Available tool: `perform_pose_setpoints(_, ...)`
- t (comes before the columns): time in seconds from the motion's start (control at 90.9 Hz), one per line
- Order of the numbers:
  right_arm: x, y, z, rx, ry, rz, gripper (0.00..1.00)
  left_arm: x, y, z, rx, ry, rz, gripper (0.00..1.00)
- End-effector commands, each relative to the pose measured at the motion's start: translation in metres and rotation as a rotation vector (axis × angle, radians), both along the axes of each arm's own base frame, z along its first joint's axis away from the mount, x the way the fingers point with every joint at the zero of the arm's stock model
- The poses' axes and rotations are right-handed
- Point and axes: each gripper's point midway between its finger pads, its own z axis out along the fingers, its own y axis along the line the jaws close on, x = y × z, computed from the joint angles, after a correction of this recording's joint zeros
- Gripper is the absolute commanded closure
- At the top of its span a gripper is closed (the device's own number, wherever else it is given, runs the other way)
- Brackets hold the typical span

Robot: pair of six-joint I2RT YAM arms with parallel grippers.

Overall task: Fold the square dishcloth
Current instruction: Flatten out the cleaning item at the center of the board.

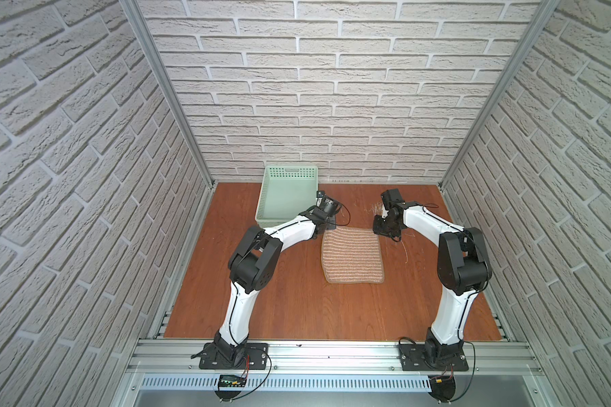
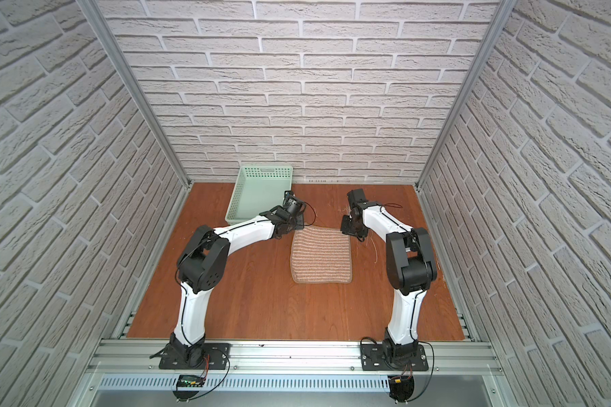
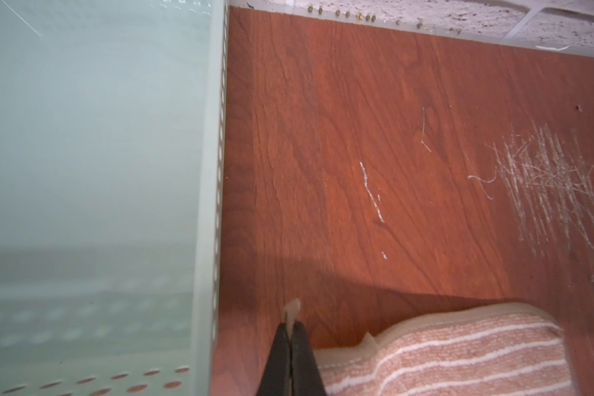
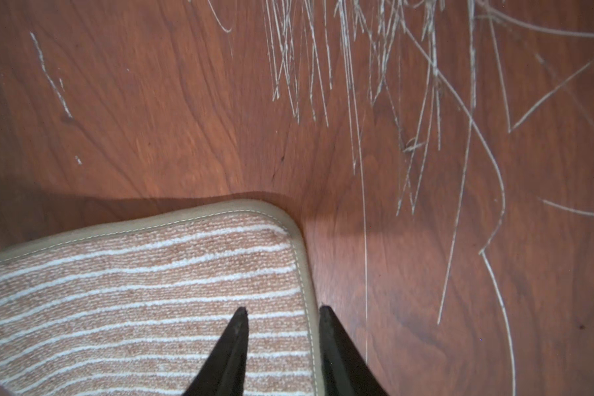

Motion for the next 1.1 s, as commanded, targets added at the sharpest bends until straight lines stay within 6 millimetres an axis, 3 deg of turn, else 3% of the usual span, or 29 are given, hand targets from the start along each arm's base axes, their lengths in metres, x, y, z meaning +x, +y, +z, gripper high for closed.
perform_pose_setpoints(0.0, 0.008, -0.001, 0.006, 0.012, -0.008, 0.039, 0.61, -0.001, 0.005, -0.015, 0.072, 0.034, 0.005, 1.00)
perform_pose_setpoints(0.033, 0.010, -0.001, -0.003, 0.015, 0.009, 0.049, 0.61, -0.001, 0.005, -0.018, 0.076, 0.039, 0.004, 1.00)
perform_pose_setpoints(0.363, 0.028, 0.004, -0.029, 0.022, 0.070, 0.103, 0.60, -0.002, 0.001, -0.026, 0.084, 0.067, -0.010, 1.00)
perform_pose_setpoints(0.616, 0.031, 0.007, -0.038, 0.027, 0.090, 0.119, 0.64, -0.003, 0.000, -0.032, 0.094, 0.085, -0.022, 1.00)
perform_pose_setpoints(0.913, 0.029, 0.010, -0.039, 0.042, 0.100, 0.128, 0.78, -0.003, 0.000, -0.031, 0.097, 0.092, -0.023, 1.00)
perform_pose_setpoints(1.034, 0.031, 0.006, -0.039, 0.019, 0.098, 0.128, 0.95, -0.003, -0.001, -0.031, 0.094, 0.093, -0.026, 1.00)
perform_pose_setpoints(1.089, 0.033, 0.005, -0.036, 0.011, 0.088, 0.135, 0.97, -0.003, -0.002, -0.029, 0.092, 0.090, -0.031, 1.00)
